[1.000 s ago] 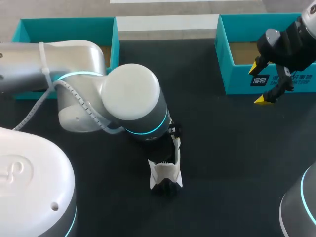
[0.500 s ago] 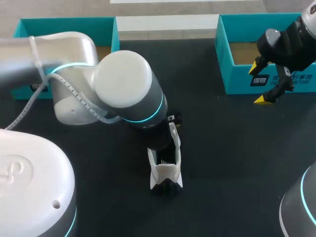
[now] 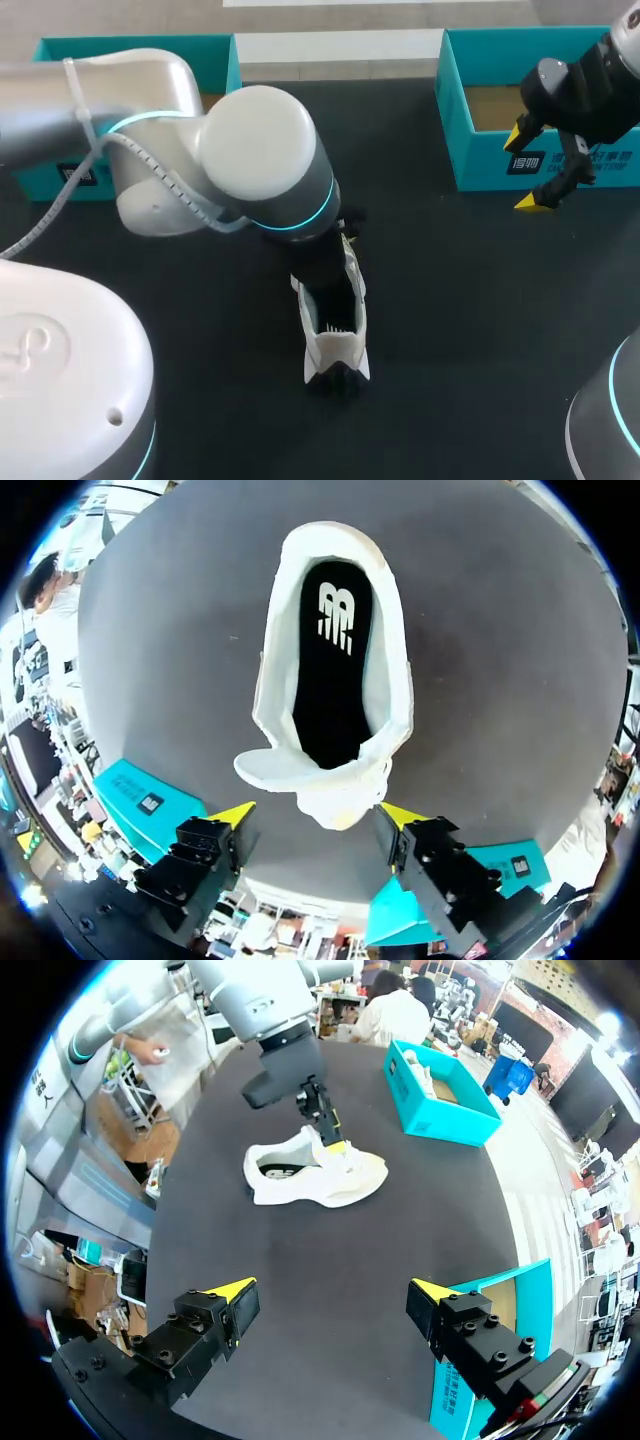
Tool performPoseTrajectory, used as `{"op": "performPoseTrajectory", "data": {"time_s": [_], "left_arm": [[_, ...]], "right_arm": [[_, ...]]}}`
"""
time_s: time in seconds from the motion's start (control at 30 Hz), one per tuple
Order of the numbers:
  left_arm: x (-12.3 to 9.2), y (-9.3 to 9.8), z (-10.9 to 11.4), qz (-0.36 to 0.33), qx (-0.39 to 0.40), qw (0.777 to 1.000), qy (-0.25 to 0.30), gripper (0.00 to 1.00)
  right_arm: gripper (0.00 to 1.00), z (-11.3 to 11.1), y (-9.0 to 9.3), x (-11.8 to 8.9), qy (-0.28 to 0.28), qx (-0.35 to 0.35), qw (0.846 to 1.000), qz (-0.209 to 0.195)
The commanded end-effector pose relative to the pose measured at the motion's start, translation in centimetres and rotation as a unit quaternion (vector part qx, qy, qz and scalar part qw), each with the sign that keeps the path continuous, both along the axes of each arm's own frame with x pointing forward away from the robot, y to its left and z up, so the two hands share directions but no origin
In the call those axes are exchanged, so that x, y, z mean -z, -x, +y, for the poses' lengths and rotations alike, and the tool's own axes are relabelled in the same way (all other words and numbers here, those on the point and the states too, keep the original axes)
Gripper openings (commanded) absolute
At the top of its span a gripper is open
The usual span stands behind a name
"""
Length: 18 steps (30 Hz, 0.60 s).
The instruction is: Take the shoe out of the shoebox, open the shoe tongue, remove and reinsert the insole, then place the shoe into the shoebox
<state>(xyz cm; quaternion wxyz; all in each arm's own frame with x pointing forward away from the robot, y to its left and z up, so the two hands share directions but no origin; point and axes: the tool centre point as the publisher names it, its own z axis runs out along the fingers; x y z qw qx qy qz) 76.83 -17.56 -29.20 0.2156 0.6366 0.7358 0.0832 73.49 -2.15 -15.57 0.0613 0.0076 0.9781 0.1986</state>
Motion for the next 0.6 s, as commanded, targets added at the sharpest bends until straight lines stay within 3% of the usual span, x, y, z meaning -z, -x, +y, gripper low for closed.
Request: {"op": "performPoseTrajectory", "data": {"time_s": [0.03,0.1,0.2,0.47,0.6], "left_arm": [[0.3,-0.4,-0.3,0.003,-0.003,1.000,-0.006,0.56],[0.5,-0.4,-0.1,0.005,-0.004,1.000,-0.009,0.50],[0.9,-0.5,0.2,0.011,-0.007,1.000,-0.013,0.50],[1.6,0.3,-0.2,0.023,0.005,0.999,-0.023,0.65],[1.8,0.8,-0.2,0.027,0.015,0.999,-0.032,0.63]], "right_arm": [[1.00,0.2,-0.2,0.0,0.002,0.000,1.000,0.002],[1.00,0.2,-0.2,0.0,0.002,0.000,1.000,0.002],[1.00,0.2,-0.2,0.0,0.002,0.000,1.000,0.002],[1.00,0.2,-0.2,0.0,0.002,0.000,1.000,0.002],[1.00,0.2,-0.2,0.0,0.002,0.000,1.000,0.002]]}}
